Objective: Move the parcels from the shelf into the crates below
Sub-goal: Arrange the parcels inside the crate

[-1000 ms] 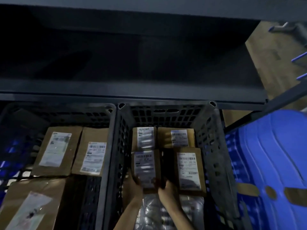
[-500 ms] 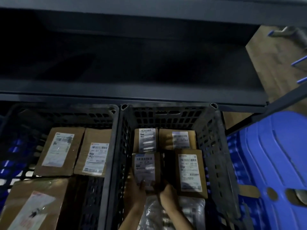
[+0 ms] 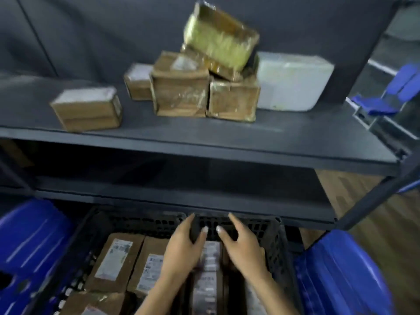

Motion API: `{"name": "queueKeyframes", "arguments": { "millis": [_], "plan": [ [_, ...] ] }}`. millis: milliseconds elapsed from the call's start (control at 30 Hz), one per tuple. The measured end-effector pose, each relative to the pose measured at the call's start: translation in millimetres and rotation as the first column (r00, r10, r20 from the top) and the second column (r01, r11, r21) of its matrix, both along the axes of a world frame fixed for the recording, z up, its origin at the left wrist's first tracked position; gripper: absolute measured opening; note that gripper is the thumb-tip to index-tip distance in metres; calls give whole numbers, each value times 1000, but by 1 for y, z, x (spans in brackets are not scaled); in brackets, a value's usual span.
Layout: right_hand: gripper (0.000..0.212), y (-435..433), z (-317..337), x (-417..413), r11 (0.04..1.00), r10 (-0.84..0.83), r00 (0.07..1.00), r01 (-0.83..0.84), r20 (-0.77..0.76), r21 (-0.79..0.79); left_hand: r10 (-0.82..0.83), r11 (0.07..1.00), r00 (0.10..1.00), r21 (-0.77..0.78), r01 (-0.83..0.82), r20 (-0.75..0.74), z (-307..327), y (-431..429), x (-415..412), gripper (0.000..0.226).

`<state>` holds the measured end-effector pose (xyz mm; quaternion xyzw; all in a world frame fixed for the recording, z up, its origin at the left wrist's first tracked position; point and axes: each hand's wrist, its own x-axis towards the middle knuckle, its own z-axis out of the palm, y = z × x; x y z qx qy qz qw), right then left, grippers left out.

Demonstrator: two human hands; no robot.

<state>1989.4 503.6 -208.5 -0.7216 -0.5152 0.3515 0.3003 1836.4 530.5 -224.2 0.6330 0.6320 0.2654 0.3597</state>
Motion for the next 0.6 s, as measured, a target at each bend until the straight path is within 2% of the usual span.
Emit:
{"name": "queueKeyframes", "arguments": {
  "millis": [133,233,400,600],
  "plan": [
    [68,37,67,-9,974,-3,997,-15,81,228,-1,973,999,229,-7,36,81,38,-36,66],
    [68,65,107,-24,945,-11,991,-33,131,326,11,949,998,313,-32,68,127,68,-71,66],
    [70,109,146,-76,931,-12,992,-35,125,365,-5,927,997,374,-25,79,171,112,-134,64],
    [73,162,161,-157,927,0,994,-39,106,374,16,895,1000,446,-19,10,196,171,-214,67]
  ]
}}
